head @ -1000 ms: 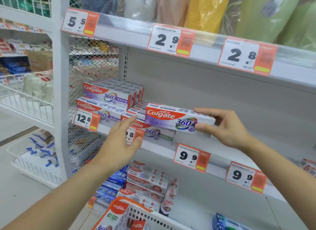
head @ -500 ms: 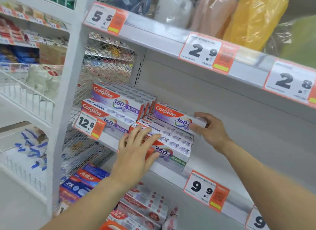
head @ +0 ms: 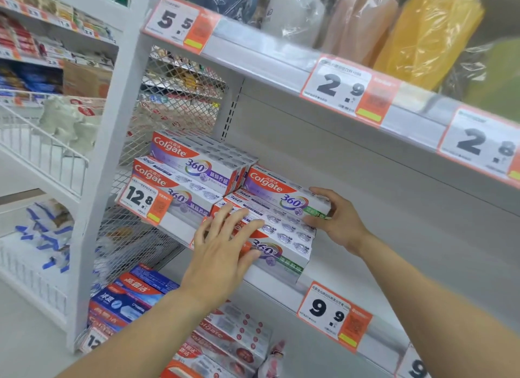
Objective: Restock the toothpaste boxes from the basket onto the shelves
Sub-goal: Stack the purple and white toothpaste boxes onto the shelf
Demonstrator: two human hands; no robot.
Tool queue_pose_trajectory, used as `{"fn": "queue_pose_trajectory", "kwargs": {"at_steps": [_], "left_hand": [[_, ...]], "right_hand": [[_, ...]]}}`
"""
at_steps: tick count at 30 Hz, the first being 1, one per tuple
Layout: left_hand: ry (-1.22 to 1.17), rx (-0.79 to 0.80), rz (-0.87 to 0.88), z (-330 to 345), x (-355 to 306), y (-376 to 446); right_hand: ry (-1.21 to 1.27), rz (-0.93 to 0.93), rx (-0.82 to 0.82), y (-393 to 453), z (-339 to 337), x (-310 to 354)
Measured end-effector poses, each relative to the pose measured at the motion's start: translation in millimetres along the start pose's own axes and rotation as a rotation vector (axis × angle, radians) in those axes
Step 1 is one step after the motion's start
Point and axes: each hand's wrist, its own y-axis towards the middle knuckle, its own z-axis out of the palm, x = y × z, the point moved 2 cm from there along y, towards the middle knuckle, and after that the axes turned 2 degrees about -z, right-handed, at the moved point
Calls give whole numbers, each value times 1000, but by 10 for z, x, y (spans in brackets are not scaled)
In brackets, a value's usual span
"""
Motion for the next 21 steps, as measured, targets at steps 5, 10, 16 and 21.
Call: {"fn": "queue_pose_trajectory", "kwargs": {"at_steps": [5,10,16,21], "left_hand": [[5,-8,5,2,0,-9],[6,-5,-1,3,-3,-7],[27,-2,4,28,2,-3],[-1,-23,18,46,-29,-19]], "right_hand": [[-50,7,-43,-33,52,36],[-87,11,-60,-53,75,35],[-99,22,-53,-46,96,13],[-146,7,-314,-293,0,75]]}}
